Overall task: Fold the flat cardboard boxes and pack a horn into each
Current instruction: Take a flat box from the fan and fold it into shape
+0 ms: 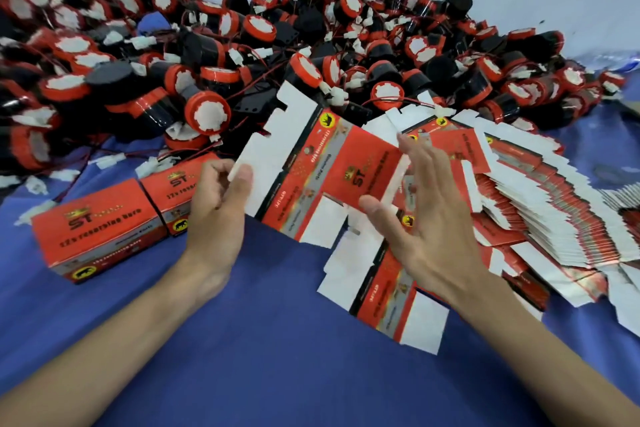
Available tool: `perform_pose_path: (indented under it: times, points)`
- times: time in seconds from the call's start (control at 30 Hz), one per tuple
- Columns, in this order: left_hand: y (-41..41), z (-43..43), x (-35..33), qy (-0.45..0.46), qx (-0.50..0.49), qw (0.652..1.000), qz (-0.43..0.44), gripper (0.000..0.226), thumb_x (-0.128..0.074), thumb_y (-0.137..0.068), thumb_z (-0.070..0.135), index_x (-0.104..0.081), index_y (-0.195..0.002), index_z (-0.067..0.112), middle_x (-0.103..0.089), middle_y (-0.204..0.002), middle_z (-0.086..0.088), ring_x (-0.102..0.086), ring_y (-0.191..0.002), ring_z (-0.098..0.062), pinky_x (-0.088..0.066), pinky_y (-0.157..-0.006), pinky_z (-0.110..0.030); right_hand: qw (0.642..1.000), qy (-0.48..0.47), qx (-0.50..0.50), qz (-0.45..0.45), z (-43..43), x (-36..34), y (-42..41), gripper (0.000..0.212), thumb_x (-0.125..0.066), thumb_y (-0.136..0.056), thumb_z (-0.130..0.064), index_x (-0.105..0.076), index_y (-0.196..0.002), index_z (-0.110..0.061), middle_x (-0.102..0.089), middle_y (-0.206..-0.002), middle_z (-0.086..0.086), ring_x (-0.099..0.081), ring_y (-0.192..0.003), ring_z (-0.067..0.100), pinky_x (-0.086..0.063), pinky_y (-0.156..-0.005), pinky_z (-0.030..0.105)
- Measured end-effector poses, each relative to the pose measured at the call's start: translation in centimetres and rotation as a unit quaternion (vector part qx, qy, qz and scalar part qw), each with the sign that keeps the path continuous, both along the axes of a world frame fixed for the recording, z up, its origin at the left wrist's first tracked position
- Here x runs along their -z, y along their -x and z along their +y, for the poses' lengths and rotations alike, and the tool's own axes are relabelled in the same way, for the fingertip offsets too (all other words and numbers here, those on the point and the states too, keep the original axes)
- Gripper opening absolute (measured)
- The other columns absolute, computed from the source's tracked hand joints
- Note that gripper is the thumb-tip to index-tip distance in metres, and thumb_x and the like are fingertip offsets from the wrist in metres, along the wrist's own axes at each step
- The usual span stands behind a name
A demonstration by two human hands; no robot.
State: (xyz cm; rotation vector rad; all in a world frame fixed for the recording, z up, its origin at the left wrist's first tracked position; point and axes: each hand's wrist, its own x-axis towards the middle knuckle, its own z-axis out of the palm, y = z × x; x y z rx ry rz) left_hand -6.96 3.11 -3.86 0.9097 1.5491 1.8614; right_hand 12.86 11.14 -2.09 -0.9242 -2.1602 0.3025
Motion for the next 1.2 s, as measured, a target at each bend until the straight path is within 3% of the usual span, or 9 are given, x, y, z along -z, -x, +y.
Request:
perform_pose_path:
  times: [0.2,0.4,0.5,0.63,0.73,0.83,0.97,1.1,1.2]
  points:
    - [-0.4,-0.5,0.1,0.03,0.19,0.979,-0.07,0.029,-0.054,-0.057,0.01,-0.069,-0.081,0.014,-0.07,-0.082,-0.003,-0.064,-0.077,-0.02,-0.048,-0.066,-0.029,0.99,0.006,-0.087,-0.112,-0.1,1.2,0.9,0.121,-0.054,-0.063,-0.081,0.001,-0.152,-0.019,0.007,-0.159,0.009,0.001,-0.145,0.02,-0.01,-0.109,0.043]
    - [0.7,-1.1,-0.6,0.015,0.231,0.951,-0.206,0.022,-0.072,-0.054,0.017,-0.079,-0.075,0.017,-0.075,-0.082,-0.005,-0.072,-0.072,-0.018,-0.057,-0.06,-0.024,0.986,0.012,-0.124,-0.111,-0.2,1.0,1.0,0.121,-0.057,-0.064,-0.079,0.0,-0.153,-0.018,0.007,-0.159,0.007,0.002,-0.145,0.017,0.003,-0.104,0.023]
    - [1.4,-1.2,-0.5,-0.014,0.304,0.92,-0.246,0.051,-0.088,-0.04,0.034,-0.079,-0.086,0.013,-0.075,-0.091,-0.007,-0.072,-0.081,-0.019,-0.058,-0.067,-0.027,0.985,0.016,-0.136,-0.104,-0.5,0.9,1.1,0.119,-0.058,-0.066,-0.077,-0.004,-0.153,-0.016,0.004,-0.16,0.003,-0.001,-0.146,0.016,0.001,-0.107,0.021]
    - [2.0,-1.2,-1.1,-0.013,0.424,0.823,-0.378,0.042,-0.062,-0.086,0.015,-0.059,-0.119,-0.011,-0.063,-0.116,-0.028,-0.061,-0.109,-0.038,-0.048,-0.097,-0.041,0.983,0.048,-0.156,-0.082,-0.7,0.5,0.8,0.118,-0.059,-0.065,-0.075,0.003,-0.152,-0.025,0.009,-0.158,-0.014,0.001,-0.146,0.009,-0.009,-0.11,0.032]
    - [2.2,-0.9,-0.4,-0.001,0.43,0.839,-0.333,0.035,-0.064,-0.076,0.013,-0.07,-0.107,-0.002,-0.069,-0.107,-0.021,-0.067,-0.099,-0.031,-0.054,-0.086,-0.034,0.98,0.079,-0.167,-0.08,-0.5,0.4,0.6,0.116,-0.061,-0.064,-0.074,0.006,-0.149,-0.032,0.011,-0.151,-0.028,0.005,-0.143,-0.003,-0.008,-0.109,0.025]
    - [1.6,-0.5,0.1,0.046,0.294,0.933,-0.202,0.025,-0.066,-0.066,0.008,-0.078,-0.088,0.009,-0.073,-0.095,-0.015,-0.072,-0.082,-0.024,-0.058,-0.066,-0.03,0.982,0.076,-0.149,-0.087,-0.1,0.3,0.4,0.113,-0.066,-0.064,-0.068,-0.001,-0.149,-0.031,0.001,-0.147,-0.029,0.002,-0.134,-0.013,-0.003,-0.1,0.01]
    - [0.9,-0.5,-0.2,0.078,0.275,0.946,-0.153,0.034,-0.07,-0.079,0.012,-0.067,-0.112,0.012,-0.07,-0.111,-0.013,-0.068,-0.101,-0.03,-0.059,-0.072,-0.036,0.98,0.05,-0.167,-0.096,0.1,0.4,0.3,0.112,-0.065,-0.067,-0.071,-0.004,-0.15,-0.028,-0.011,-0.144,-0.026,-0.01,-0.135,-0.002,-0.008,-0.101,0.004]
    - [1.4,-0.7,-0.3,0.085,0.326,0.928,-0.157,0.045,-0.078,-0.069,0.017,-0.067,-0.113,0.015,-0.069,-0.115,-0.012,-0.066,-0.106,-0.03,-0.058,-0.075,-0.037,0.977,0.03,-0.171,-0.12,0.2,0.4,0.2,0.111,-0.059,-0.069,-0.073,-0.004,-0.152,-0.024,-0.009,-0.153,-0.014,-0.014,-0.141,0.012,-0.01,-0.107,0.021]
    - [1.9,-0.9,-0.4,0.064,0.386,0.905,-0.165,0.033,-0.073,-0.069,0.009,-0.075,-0.101,0.016,-0.072,-0.105,-0.013,-0.07,-0.095,-0.028,-0.058,-0.074,-0.035,0.976,0.03,-0.143,-0.162,0.3,0.6,0.2,0.124,-0.06,-0.062,-0.079,0.008,-0.152,-0.026,0.014,-0.158,-0.007,0.009,-0.147,0.019,-0.004,-0.114,0.044]
